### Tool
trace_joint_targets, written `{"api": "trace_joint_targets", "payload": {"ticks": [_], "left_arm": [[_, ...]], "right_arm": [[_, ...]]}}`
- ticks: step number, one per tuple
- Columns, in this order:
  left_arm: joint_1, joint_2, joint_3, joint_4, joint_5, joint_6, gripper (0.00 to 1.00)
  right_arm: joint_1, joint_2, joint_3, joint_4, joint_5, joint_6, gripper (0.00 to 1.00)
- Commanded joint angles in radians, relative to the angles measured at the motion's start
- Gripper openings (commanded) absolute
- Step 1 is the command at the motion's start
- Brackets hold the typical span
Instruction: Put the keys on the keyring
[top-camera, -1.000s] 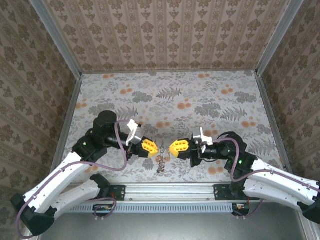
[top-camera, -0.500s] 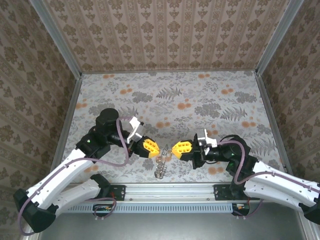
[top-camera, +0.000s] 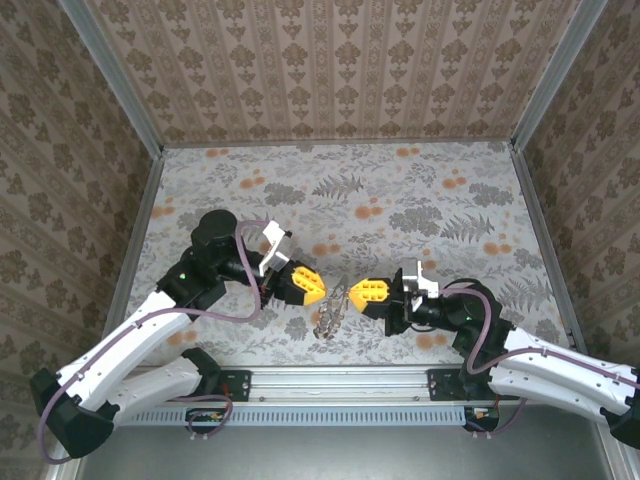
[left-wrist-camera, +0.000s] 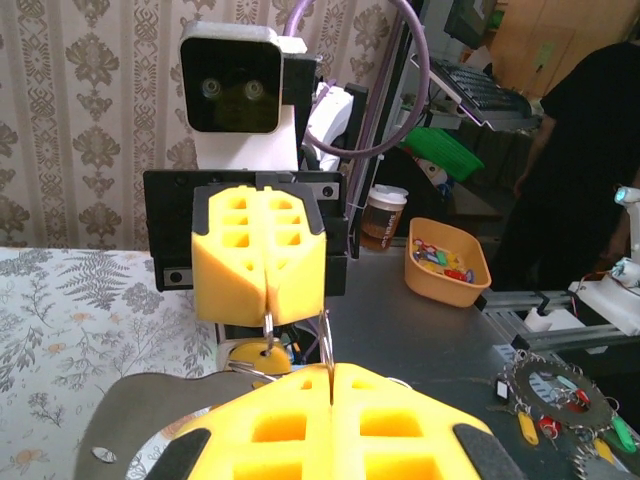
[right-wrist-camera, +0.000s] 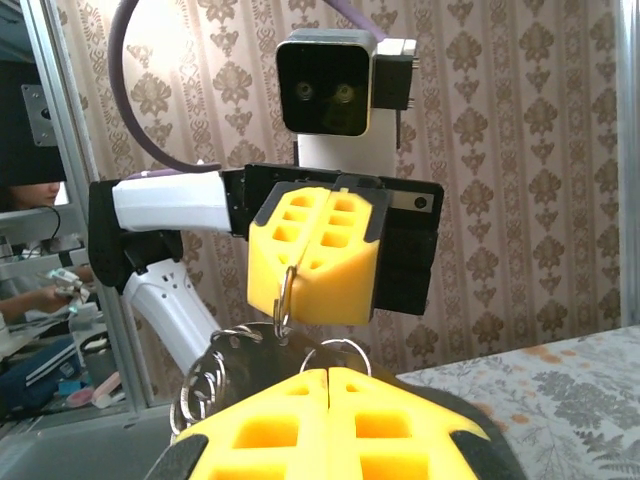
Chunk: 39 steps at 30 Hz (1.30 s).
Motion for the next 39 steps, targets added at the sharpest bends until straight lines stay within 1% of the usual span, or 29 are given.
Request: {"api": "trace_joint_targets", "payload": {"ticks": [1,9,12,17,21,23,26,29,31,34,37,39], "left_arm": [[-0.012,-0.012,0.028,0.068,-0.013,-0.040,0.00],[-0.022,-0.024,0.020,0.080,-0.046,-0.035,0.00],[-0.024,-0.036,0.014,0.073,-0.075,-0.026,0.00],[-0.035,-0.045,0.028,-0.021,-0.143,0.042,0.00],[-0.046,-0.044,0.033,-0.063,-0.146,0.084,0.00],[-0.049,-0.045,0.045,-0.105,-0.142,0.117,0.00],[-0.055,-0.038,0.091,-0.239,-0.161,0.213,0.00],[-0.064,-0.021,0.147,-0.377,-0.203,0.319,0.00],[-0.077,-0.002,0.178,-0.458,-0.270,0.409,0.00],[-0.131,0.040,0.226,-0.558,-0.476,0.513,0.00],[-0.159,0.049,0.231,-0.576,-0.638,0.561,0.00],[-0.161,0.027,0.214,-0.565,-0.659,0.583,0.00]], "right_arm": [[0.012,-0.002,-0.008,0.121,0.037,0.003,0.00],[0.025,0.019,-0.011,0.194,0.055,0.014,0.00],[0.034,0.036,-0.012,0.207,0.067,0.015,0.00],[0.037,0.004,-0.018,0.136,0.122,-0.019,0.00],[0.037,-0.021,0.001,0.056,0.133,-0.056,0.00],[0.037,-0.021,0.009,0.031,0.136,-0.066,0.00],[0.037,-0.013,0.025,0.001,0.142,-0.078,0.00],[0.037,0.003,0.060,-0.058,0.138,-0.098,0.00],[0.038,0.010,0.077,-0.088,0.146,-0.106,0.00],[0.037,0.017,0.095,-0.132,0.182,-0.120,0.00],[0.037,0.011,0.106,-0.177,0.228,-0.140,0.00],[0.037,0.008,0.117,-0.208,0.255,-0.160,0.00]]}}
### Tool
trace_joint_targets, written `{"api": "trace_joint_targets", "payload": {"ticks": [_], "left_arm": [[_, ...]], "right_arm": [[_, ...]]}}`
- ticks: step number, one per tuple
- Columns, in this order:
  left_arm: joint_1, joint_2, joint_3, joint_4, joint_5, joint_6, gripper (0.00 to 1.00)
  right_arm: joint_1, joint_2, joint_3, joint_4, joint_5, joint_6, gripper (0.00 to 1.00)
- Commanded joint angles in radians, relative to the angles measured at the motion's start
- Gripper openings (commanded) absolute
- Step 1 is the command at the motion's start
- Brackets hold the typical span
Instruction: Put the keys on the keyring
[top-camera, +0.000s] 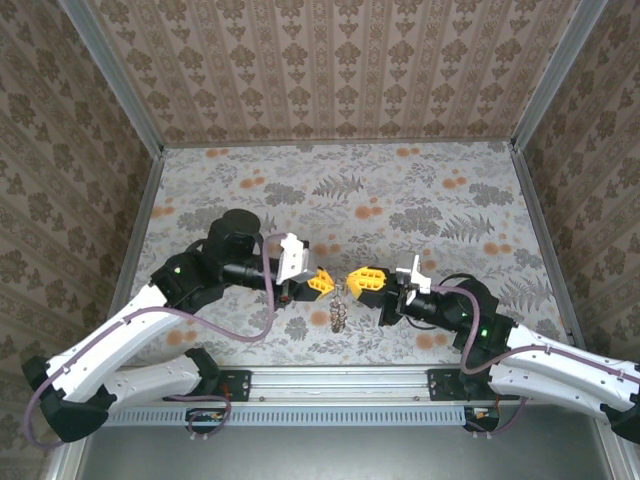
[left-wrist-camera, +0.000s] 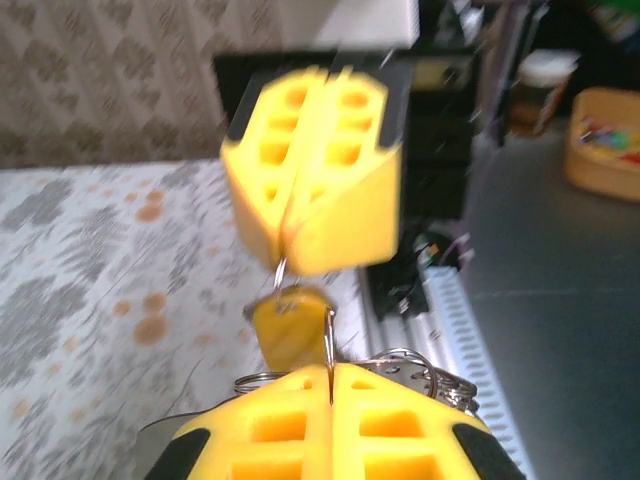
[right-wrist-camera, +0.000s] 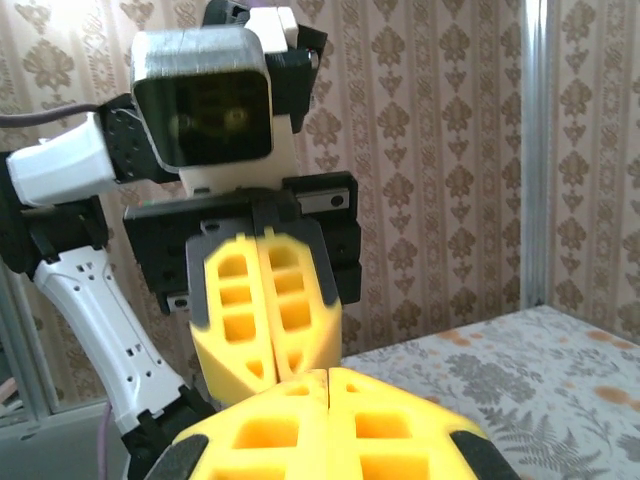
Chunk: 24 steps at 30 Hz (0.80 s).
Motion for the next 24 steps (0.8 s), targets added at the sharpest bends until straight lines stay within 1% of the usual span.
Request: {"api": "trace_joint_targets", "payload": {"ticks": [1,4,7,9,12,19,24], "left_arm": [[-0.009,-0.043,-0.008,-0.033,-0.153,0.122,0.00],[-0.006,-0.082,-0.034,-0.017,-0.131,0.145,0.00],[0.019,-0.105,-0.038,-0.027,-0.093,0.163,0.00],[0.024,-0.113,-0.043,-0.030,-0.082,0.168,0.00],[0.024,-0.118,-0.044,-0.029,-0.024,0.169,0.00],[0.036,-0.114,-0.037,-0.047,0.021,0.173,0.00],[0.065,-0.100,-0.029,-0.047,0.068,0.167,0.00]], "right_arm": [[0.006,-0.012,0.049,-0.075,0.079,-0.059,0.00],[0.006,0.003,0.071,-0.110,0.100,-0.098,0.00],[0.006,0.017,0.076,-0.134,0.123,-0.130,0.00],[0.006,0.025,0.087,-0.156,0.118,-0.149,0.00],[0.008,0.031,0.100,-0.180,0.091,-0.175,0.00],[0.008,0.033,0.141,-0.304,-0.029,-0.265,0.00],[0.008,0.006,0.118,-0.261,-0.037,-0.261,0.00]]}}
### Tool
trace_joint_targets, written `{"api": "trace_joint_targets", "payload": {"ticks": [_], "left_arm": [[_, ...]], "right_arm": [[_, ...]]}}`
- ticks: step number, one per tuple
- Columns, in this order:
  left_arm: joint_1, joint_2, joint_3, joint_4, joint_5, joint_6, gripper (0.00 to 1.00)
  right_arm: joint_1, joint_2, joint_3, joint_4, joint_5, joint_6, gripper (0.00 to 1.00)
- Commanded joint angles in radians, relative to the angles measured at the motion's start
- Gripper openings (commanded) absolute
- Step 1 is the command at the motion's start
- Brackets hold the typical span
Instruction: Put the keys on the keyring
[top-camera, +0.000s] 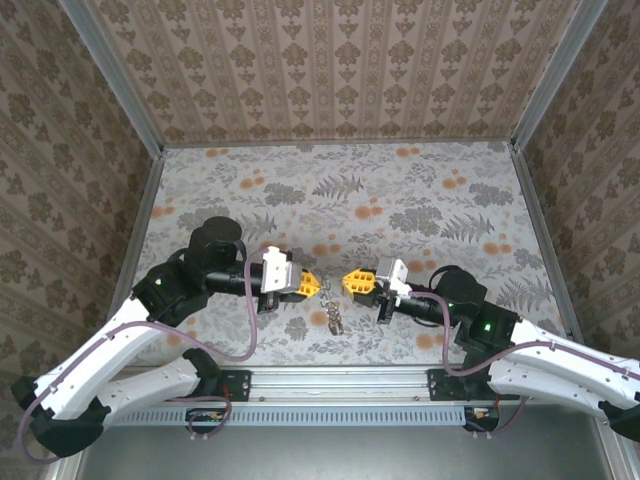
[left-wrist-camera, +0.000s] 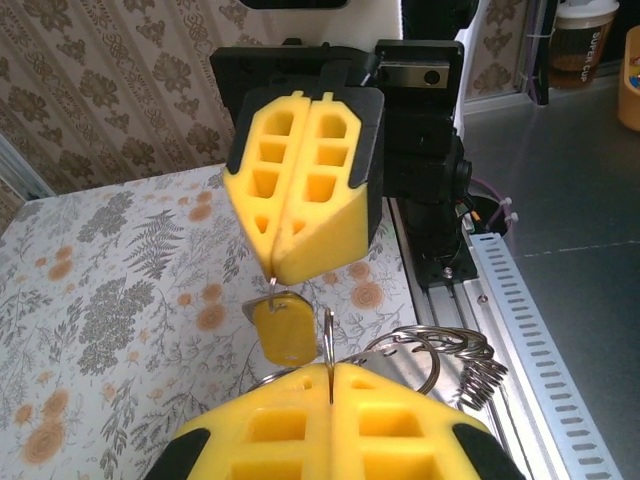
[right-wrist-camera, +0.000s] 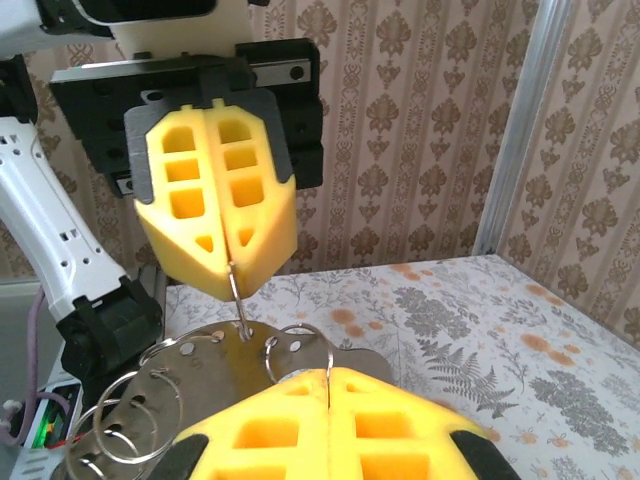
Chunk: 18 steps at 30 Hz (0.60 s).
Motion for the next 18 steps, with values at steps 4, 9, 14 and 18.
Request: {"api": "trace_joint_targets", "payload": {"ticks": [4,9,14,18], "left_arm": [[0.026,0.014,0.012,-0.010,0.082,0.022,0.00],[0.033,0.021,0.018,-0.014,0.104,0.021,0.00],[0.035,0.019,0.021,-0.019,0.112,0.019,0.00],[0.036,0.017,0.018,-0.012,0.117,0.017,0.00]], "right_arm": [[0.008,-0.034,0.026,-0.013,-0.080,-0.058,0.00],[0.007,-0.031,0.051,-0.025,-0.100,-0.101,0.00],[0.008,0.000,0.058,-0.009,-0.121,-0.121,0.00],[0.012,0.002,0.052,0.020,-0.117,-0.131,0.00]]}}
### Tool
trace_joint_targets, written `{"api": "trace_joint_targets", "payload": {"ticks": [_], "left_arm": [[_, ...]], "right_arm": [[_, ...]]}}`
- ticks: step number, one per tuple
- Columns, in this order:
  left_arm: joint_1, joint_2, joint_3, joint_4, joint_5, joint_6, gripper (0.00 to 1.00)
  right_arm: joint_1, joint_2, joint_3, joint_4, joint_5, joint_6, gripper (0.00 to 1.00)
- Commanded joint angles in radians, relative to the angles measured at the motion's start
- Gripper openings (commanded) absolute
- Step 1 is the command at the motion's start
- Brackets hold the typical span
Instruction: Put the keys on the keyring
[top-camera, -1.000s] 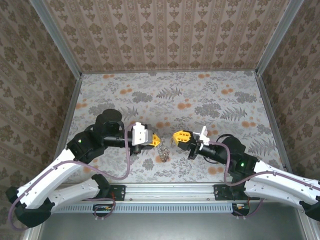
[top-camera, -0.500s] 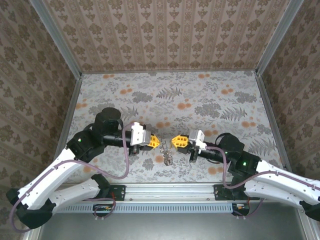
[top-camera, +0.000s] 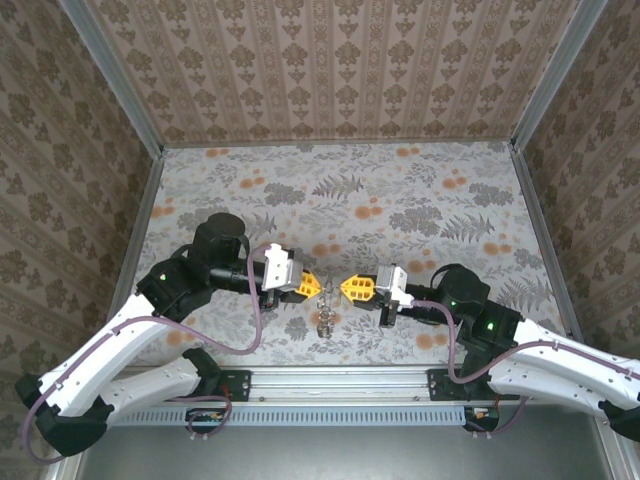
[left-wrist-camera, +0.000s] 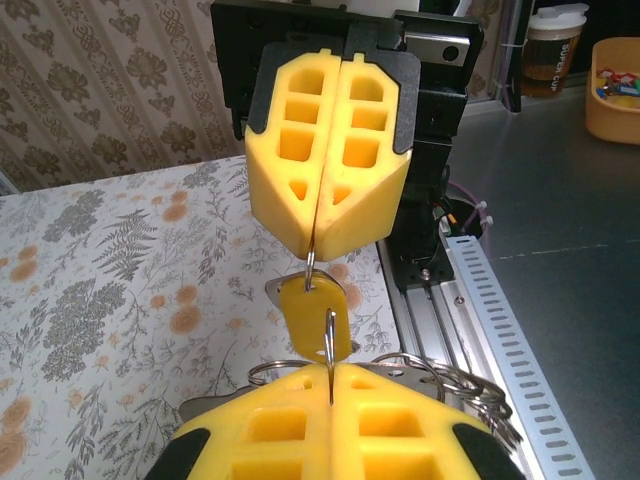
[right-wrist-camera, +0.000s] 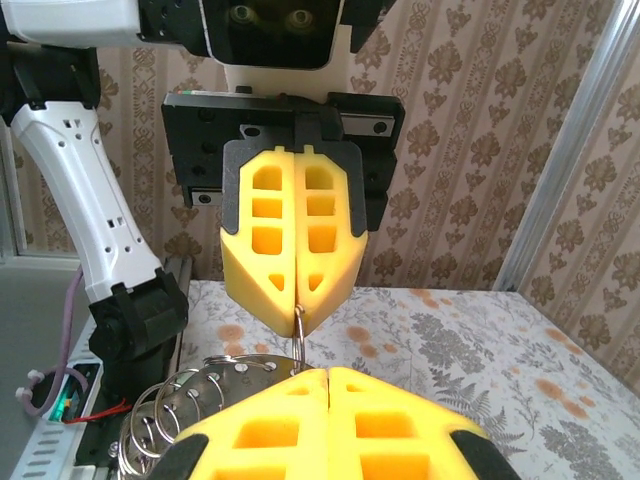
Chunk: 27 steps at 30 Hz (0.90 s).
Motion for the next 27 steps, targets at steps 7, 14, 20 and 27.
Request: {"api": "trace_joint_targets", "payload": {"ticks": [7,14,20,27], "left_arm": [[0.013,-0.005,0.019,0.004,0.043,0.008,0.00],[0.016,-0.001,0.023,0.003,0.049,0.008,0.00],[0.016,0.005,0.024,-0.002,0.057,0.008,0.00],[0.016,0.007,0.028,-0.009,0.062,0.011,0.00]], "right_arm": [[0.034,0.006,0.018,0.041,-0.032,-0.067,0.00],[0.044,0.017,0.020,0.061,-0.038,-0.076,0.00],[0.046,0.028,0.017,0.085,-0.028,-0.088,0.00],[0.046,0.037,0.018,0.113,-0.011,-0.113,0.00]]}}
